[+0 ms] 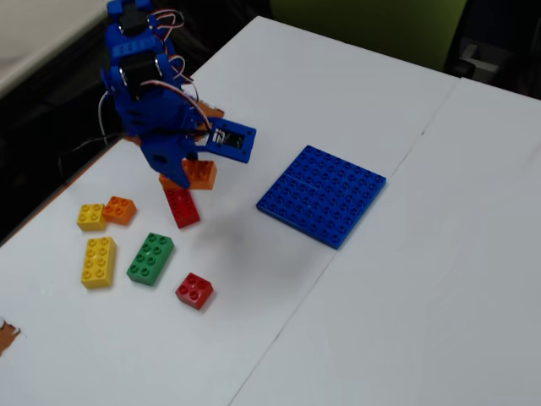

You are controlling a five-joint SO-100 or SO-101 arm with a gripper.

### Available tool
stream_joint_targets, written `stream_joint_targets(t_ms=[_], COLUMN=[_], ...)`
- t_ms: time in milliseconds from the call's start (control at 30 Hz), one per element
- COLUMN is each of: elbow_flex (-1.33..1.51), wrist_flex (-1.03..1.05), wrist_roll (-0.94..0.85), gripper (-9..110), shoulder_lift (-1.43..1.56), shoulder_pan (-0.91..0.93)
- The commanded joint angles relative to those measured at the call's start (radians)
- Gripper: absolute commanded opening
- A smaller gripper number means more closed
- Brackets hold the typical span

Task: Pick up the 2x4 orange block and go up the 8x8 blue block.

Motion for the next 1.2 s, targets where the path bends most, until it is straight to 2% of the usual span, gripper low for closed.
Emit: stream_joint_targets(t_ms=[0,100,233,367,467,567,700,967,1167], elbow_flex=[0.06,0.058,-0.123,-0.403,-0.727,-0.957,-1.065,-0.925,-0.773], wrist_flex=[0.014,0.014,0.011,0.0,-0.049,-0.087,-0.049,-0.015,-0.054], wrist_roll=[0.201,0.489,0.913,1.135,1.261,1.236,1.091,0.893,0.845], gripper=[0,0,0,0,0,0,0,0,0], shoulder_lift=[0.189,0.252,0.204,0.064,-0.137,-0.339,-0.5,-0.555,-0.528], shoulder_pan=[-0.1,-0.229,-0.428,-0.555,-0.611,-0.638,-0.62,-0.583,-0.561])
